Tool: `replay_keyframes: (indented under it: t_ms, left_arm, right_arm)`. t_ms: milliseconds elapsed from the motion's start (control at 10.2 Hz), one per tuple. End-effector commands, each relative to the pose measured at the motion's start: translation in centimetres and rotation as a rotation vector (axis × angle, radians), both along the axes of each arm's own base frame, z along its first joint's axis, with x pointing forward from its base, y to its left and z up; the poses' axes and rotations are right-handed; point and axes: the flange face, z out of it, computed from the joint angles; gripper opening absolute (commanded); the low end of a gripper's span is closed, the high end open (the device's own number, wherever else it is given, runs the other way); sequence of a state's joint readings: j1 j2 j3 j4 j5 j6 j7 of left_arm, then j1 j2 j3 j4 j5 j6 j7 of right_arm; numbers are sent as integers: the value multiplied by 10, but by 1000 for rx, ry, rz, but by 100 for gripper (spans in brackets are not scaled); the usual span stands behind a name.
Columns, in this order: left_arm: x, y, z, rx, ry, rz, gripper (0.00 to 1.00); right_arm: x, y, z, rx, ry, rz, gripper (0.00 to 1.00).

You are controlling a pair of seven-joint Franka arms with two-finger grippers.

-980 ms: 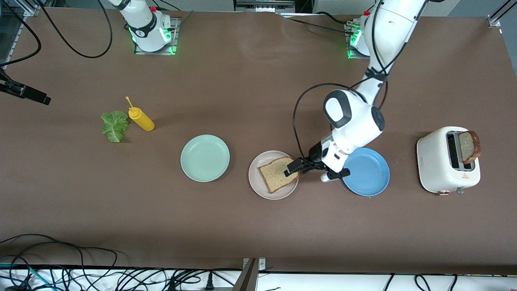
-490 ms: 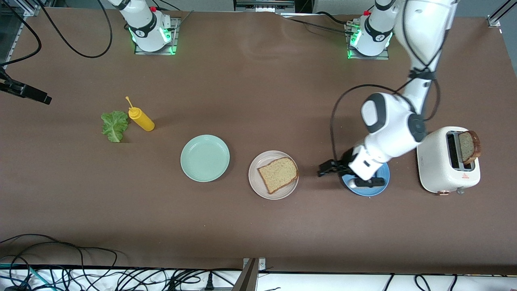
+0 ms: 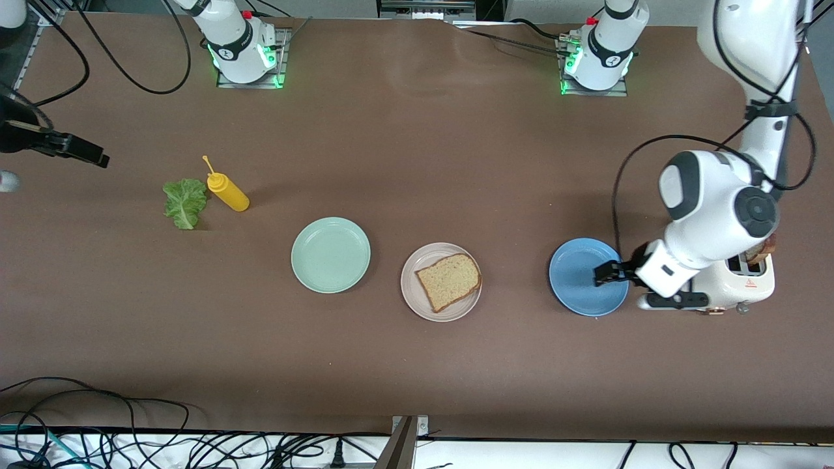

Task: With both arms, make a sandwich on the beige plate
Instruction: 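Open the left gripper and withdraw it toward the toaster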

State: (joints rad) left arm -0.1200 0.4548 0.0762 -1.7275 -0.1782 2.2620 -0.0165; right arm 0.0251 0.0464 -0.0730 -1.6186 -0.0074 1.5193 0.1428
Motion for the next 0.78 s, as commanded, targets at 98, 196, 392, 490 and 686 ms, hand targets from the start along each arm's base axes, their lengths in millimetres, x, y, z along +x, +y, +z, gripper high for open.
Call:
replay_keyframes:
  t_ms: [98,196,392,490,686]
  left_arm:
    - [-11,44,18,64,-4,-49,100]
    - [-14,50,21,64,15,-52,100]
    - [-23,47,44,62,36,-69,100]
    - [-30,43,62,58,54,-89,100]
    - [-53,37,104,44,108,-109,100]
  right_arm:
    - [-2,-4,6,59,-1,-17,100]
    - [-4,-2,6,55,7,-10,100]
    - [-11,-4,6,53,41,39,100]
    - [-11,-4,7,53,35,76,100]
    - [-12,-11,-4,27,65,68,100]
